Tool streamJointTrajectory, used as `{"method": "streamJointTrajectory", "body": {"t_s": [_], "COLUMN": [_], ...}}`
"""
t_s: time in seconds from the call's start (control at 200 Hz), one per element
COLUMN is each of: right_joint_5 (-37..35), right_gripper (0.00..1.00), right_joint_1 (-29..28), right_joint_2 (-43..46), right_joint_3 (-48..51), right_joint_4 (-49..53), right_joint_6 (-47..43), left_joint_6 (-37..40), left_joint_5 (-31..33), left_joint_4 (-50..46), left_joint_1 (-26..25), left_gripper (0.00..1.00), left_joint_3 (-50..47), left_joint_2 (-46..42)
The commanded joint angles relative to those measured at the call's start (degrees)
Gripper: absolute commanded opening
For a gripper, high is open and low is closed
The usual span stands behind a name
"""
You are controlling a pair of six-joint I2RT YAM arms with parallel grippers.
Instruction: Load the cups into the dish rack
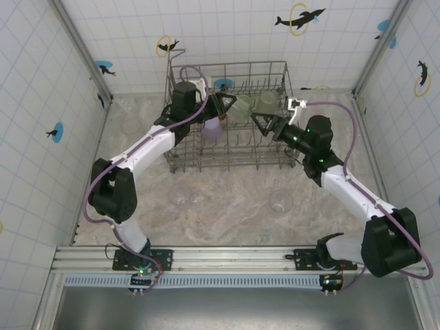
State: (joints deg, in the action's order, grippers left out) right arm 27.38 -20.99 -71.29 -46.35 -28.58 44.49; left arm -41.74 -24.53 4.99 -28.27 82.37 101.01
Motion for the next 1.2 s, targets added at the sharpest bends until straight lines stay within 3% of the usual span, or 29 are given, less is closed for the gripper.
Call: {"method": "streamJointTrajectory", "body": {"t_s": [0.0, 0.54, 1.001, 1.196], "right_joint_5": [-3.07, -7.17, -9.59, -10.06], "right_gripper": [0.99, 0.99, 0.99, 0.99], "right_joint_1": [0.25, 1.65, 2.38, 2.5], "right_joint_2": [4.13, 17.07, 21.88, 22.31], "right_joint_3": [1.94, 6.67, 10.61, 10.2], "right_joint_4": [5.81, 17.24, 18.74, 19.8], "right_joint_6": [-4.15, -10.15, -10.44, -10.21], "left_joint_6": [5.87, 17.37, 27.56, 28.43], "left_joint_5": [4.04, 13.12, 16.23, 14.92], "left_joint_4": [-3.32, -5.57, -5.24, -4.31], "left_joint_1": [-1.12, -4.06, -5.66, -5.66], "left_gripper": [0.0, 0.0, 0.0, 0.0], "left_joint_3": [3.9, 7.9, 8.42, 8.69], "left_joint_2": [0.96, 5.37, 8.97, 10.46]}}
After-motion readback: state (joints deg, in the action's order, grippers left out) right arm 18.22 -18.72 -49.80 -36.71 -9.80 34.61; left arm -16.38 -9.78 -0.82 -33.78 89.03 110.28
